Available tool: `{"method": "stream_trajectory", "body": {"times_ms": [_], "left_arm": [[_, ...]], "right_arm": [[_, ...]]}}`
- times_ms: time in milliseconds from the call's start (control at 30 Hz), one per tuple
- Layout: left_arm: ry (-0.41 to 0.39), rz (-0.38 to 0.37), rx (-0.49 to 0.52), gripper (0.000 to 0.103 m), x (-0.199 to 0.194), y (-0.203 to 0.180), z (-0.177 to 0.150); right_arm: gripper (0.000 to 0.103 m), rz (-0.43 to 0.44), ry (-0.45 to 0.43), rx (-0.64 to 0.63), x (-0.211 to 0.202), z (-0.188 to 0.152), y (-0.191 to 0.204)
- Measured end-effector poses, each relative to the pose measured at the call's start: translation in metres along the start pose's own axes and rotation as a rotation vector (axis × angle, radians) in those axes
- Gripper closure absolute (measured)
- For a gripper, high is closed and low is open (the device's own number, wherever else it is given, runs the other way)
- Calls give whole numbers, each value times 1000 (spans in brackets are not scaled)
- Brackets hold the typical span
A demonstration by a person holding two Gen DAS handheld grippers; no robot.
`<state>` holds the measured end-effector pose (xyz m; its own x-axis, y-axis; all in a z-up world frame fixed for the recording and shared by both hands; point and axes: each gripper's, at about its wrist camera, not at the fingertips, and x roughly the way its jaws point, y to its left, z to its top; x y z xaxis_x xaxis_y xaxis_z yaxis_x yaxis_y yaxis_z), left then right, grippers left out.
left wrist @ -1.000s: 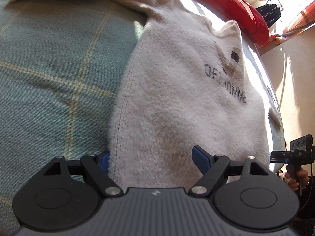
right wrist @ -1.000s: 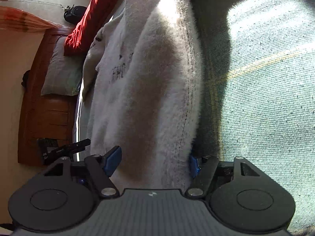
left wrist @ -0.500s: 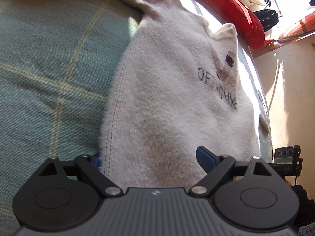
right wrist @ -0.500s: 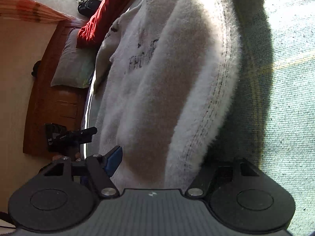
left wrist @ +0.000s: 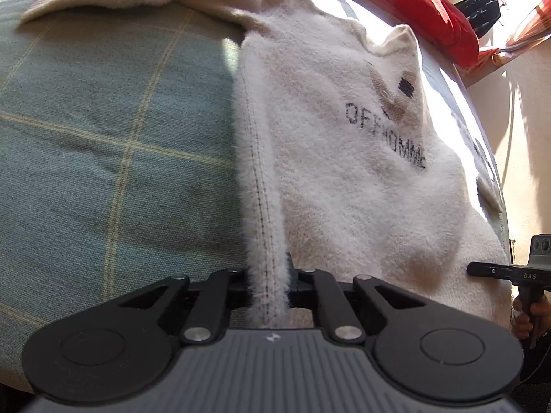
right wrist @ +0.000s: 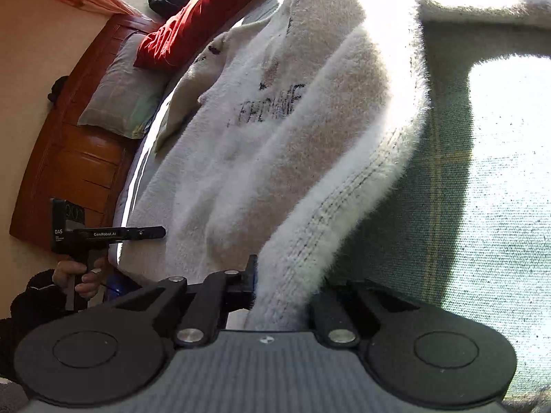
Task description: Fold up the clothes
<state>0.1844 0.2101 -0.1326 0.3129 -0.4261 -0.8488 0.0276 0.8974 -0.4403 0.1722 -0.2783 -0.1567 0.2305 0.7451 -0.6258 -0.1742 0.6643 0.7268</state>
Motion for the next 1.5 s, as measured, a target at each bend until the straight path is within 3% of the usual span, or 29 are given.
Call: {"method": "stream_trajectory", "body": {"times_ms": [167, 367, 633, 800, 900, 1000, 1167, 1333, 1500], "left_arm": [[12, -46, 66, 96, -20, -37, -13], [79, -97, 137, 96, -17, -65, -30], [155, -2, 98, 96, 20, -48, -24], [76, -24, 145, 94, -1, -60, -23], [96, 35, 153, 83, 4, -55, -25], [98, 143, 138, 82, 4, -46, -27], [36, 154, 87, 80, -20, -31, -21], [23, 178, 137, 77, -22, -44, -10], [1, 187, 260, 65, -6, -81, 0]], "right_arm": [[94, -48, -43, -86, -50, 15, 17], [94, -143, -62, -65, -96, 28, 4], [94, -253, 19, 31, -55, 6, -34], [94, -226, -25, 24, -66, 6, -27], [87, -247, -52, -1, -73, 13, -24], [75, -327, -34, 5, -71, 11, -31], [70, -366, -75, 32, -89, 4, -45], [70, -358, -116, 52, -101, 7, -46], [65, -314, -133, 8, -94, 14, -28]]}}
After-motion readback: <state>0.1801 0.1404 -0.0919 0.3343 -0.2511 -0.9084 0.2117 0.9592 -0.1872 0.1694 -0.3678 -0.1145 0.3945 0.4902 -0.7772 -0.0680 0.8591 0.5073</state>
